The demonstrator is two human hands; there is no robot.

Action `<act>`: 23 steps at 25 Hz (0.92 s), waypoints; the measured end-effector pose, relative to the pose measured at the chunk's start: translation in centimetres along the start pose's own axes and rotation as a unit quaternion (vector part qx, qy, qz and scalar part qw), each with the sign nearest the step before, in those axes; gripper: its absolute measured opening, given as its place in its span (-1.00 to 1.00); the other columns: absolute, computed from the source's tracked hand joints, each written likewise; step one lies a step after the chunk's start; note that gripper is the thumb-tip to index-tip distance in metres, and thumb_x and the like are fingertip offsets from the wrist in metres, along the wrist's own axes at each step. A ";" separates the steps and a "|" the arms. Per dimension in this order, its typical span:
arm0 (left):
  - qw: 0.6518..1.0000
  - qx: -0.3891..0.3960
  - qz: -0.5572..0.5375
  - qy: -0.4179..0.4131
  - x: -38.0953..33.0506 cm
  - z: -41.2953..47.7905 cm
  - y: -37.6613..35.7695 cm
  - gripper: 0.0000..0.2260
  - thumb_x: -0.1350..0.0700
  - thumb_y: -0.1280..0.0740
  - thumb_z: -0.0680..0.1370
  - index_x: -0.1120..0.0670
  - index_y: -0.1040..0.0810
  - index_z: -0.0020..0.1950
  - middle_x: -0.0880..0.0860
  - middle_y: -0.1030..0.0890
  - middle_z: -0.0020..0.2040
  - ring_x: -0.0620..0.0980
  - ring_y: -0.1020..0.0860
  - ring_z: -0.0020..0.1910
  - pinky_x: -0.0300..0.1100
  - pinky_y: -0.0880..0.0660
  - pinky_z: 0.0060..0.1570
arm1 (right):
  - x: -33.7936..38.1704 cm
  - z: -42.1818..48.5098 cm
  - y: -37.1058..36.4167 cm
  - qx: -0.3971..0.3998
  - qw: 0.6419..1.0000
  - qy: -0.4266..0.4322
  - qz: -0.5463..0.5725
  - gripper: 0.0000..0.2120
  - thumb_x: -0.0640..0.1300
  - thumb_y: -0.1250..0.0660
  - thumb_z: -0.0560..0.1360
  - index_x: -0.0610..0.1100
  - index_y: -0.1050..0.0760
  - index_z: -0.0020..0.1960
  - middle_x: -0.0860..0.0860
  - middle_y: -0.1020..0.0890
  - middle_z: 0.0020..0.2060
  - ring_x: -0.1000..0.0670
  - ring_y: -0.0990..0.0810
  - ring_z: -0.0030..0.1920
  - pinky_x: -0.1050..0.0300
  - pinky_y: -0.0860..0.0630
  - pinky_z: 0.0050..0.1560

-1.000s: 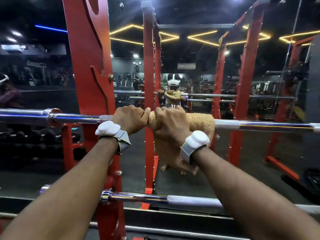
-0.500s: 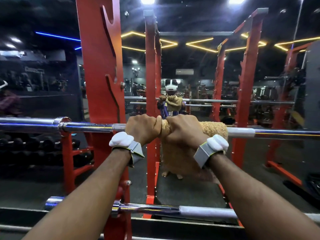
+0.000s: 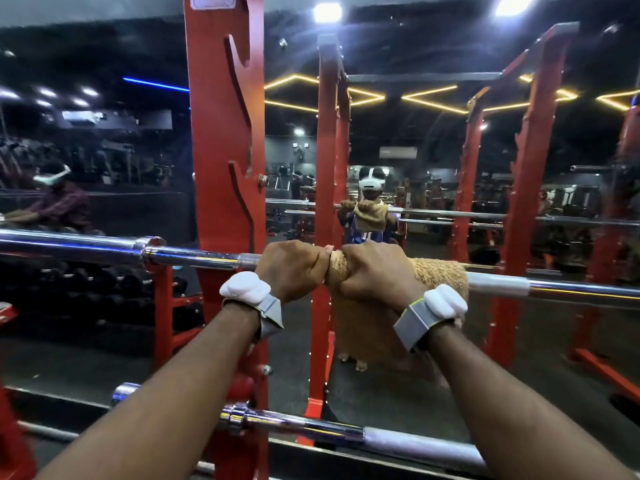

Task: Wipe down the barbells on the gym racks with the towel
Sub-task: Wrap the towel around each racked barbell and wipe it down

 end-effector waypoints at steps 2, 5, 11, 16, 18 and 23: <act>1.000 0.011 0.007 -0.020 1.1 0.0 0.1 -0.43 -0.24 0.16 0.53 0.07 -0.53 -0.18 0.05 -0.66 -0.19 0.12 -0.62 -0.13 -0.11 -0.33 -0.32 | 0.0 0.3 0.0 -0.014 1.000 -0.006 0.000 -0.68 0.20 -0.30 0.34 -0.06 -0.43 -0.19 -0.01 -0.53 -0.33 -0.21 -0.62 -0.20 0.08 -0.38 -0.30; 0.999 0.020 0.023 -0.035 2.4 -0.9 0.5 -0.48 -0.32 0.11 0.51 0.05 -0.38 -0.26 0.02 -0.60 -0.26 0.12 -0.59 -0.23 -0.12 -0.32 -0.38 | 0.0 0.3 0.1 -0.008 1.000 -0.008 0.004 -0.62 0.26 -0.33 0.37 -0.07 -0.43 -0.20 -0.04 -0.58 -0.29 -0.21 -0.62 -0.19 0.08 -0.34 -0.31; 0.998 0.029 0.040 -0.026 3.3 -1.1 0.7 -0.43 -0.43 0.08 0.46 0.06 -0.32 -0.29 0.01 -0.57 -0.30 0.10 -0.55 -0.27 -0.13 -0.31 -0.39 | 0.2 0.5 0.2 0.019 1.000 -0.010 0.019 -0.61 0.25 -0.25 0.36 -0.09 -0.45 -0.19 -0.01 -0.53 -0.32 -0.21 -0.61 -0.20 0.06 -0.43 -0.28; 0.998 0.022 0.046 -0.020 3.4 -1.2 0.8 -0.43 -0.43 0.06 0.45 0.06 -0.34 -0.29 0.00 -0.55 -0.32 0.08 -0.55 -0.28 -0.14 -0.26 -0.39 | 0.5 0.6 0.5 0.024 1.000 -0.010 0.008 -0.65 0.22 -0.27 0.36 -0.07 -0.46 -0.16 0.00 -0.50 -0.33 -0.21 -0.60 -0.21 0.05 -0.47 -0.25; 0.999 0.015 0.034 -0.023 3.5 -1.2 0.7 -0.45 -0.42 0.02 0.46 0.05 -0.37 -0.28 -0.02 -0.53 -0.31 0.06 -0.54 -0.26 -0.14 -0.26 -0.39 | 0.8 0.4 0.4 0.002 1.000 -0.012 -0.009 -0.65 0.23 -0.26 0.41 -0.07 -0.46 -0.15 -0.04 -0.54 -0.30 -0.22 -0.61 -0.19 0.04 -0.45 -0.24; 0.999 -0.030 -0.008 -0.037 3.6 -1.3 2.3 -0.64 -0.26 -0.16 0.49 0.00 -0.53 -0.19 -0.07 -0.55 -0.23 -0.04 -0.53 -0.20 -0.14 -0.45 -0.36 | 2.7 1.1 -0.2 -0.035 0.998 -0.012 -0.040 -0.65 0.26 -0.22 0.46 -0.04 -0.42 -0.14 -0.08 -0.65 -0.18 -0.23 -0.64 -0.12 0.02 -0.40 -0.20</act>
Point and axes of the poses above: each hand's wrist, its own z-axis towards the middle knuckle, its own y-axis out of the back of the hand, x = y × z, the point moved 4 cm from there along z, towards the middle knuckle
